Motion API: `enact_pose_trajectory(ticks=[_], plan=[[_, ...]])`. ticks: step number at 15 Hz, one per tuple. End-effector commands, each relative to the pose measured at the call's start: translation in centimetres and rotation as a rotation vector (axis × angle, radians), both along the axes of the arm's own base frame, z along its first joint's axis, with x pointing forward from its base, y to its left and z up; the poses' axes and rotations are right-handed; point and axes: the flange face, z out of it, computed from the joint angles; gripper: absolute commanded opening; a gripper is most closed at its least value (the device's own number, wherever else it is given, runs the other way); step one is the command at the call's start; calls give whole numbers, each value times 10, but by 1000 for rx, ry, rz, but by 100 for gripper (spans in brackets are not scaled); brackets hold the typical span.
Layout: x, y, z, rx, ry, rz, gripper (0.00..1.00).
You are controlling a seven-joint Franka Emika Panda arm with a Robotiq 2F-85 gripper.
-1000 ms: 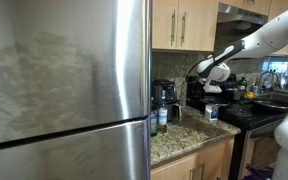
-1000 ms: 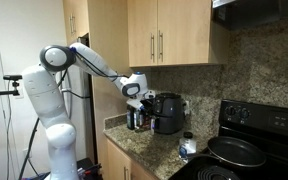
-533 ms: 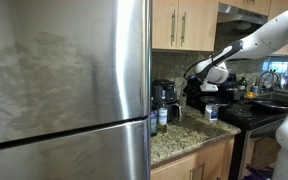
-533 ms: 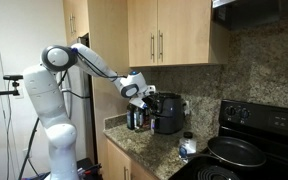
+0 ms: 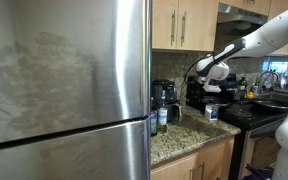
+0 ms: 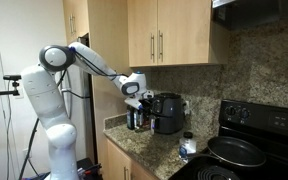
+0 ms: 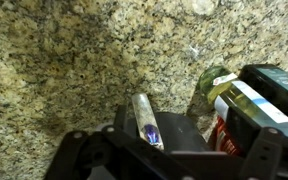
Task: Close the air fryer
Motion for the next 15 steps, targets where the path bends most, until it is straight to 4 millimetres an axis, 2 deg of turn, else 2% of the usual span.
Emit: enact_pose_trajectory(ticks=[1, 4, 6, 7, 8, 9, 12, 13, 14, 15], plan=[[5, -6, 9, -55, -31, 22, 100], [8, -6, 14, -51, -61, 20, 100], [5, -4, 13, -32, -10, 27, 100], [35, 31, 60, -16, -18, 37, 100], [29, 32, 73, -24, -27, 43, 100], [28, 39, 97, -22, -25, 59, 100], [22, 65, 180, -7, -81, 55, 100], [24, 56, 143, -9, -79, 66, 100], [21, 62, 167, -2, -94, 61, 100], [17, 65, 182, 2, -103, 59, 100]])
